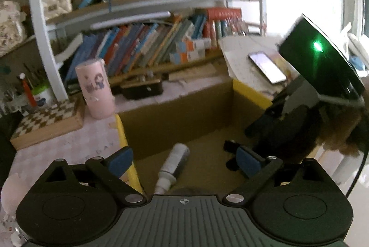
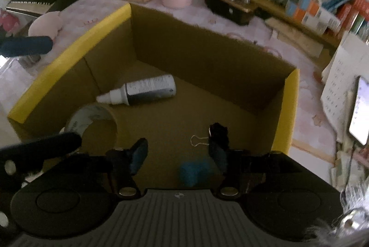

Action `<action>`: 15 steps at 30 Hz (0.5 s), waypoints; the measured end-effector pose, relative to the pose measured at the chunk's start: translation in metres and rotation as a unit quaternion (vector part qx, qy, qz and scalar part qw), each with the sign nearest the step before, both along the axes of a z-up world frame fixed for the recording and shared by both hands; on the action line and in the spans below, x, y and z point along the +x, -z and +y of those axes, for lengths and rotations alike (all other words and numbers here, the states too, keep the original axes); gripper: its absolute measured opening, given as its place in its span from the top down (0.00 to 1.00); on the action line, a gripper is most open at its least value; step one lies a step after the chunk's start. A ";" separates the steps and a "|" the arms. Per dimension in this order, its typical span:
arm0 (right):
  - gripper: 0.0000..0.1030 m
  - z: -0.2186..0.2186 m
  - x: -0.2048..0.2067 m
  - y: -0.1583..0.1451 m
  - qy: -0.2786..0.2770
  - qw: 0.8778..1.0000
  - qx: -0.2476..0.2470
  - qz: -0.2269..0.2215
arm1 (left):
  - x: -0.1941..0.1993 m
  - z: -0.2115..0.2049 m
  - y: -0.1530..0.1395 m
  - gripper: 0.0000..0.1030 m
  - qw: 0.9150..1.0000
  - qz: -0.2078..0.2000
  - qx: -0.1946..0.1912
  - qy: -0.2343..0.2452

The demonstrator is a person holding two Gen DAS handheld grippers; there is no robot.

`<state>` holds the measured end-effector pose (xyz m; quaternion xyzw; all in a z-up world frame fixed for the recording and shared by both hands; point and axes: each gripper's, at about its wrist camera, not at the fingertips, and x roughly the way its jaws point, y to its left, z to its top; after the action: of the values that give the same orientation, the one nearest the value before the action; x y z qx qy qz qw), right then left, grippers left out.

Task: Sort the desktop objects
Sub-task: 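Lower into the box and open the right tool while the left tool releases the tape roll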

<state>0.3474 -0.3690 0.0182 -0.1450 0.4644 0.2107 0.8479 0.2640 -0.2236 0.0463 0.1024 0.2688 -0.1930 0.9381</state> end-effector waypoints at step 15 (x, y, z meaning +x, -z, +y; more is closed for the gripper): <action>0.39 0.008 -0.048 -0.044 0.044 0.992 0.025 -0.118 | -0.027 0.050 -0.033 0.04 0.991 -0.081 -0.071 -0.081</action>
<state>0.2994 -0.3613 0.0620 -0.1265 0.3619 0.1659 0.9086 0.2370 -0.1736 0.0795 0.0285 0.1847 -0.1264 0.9742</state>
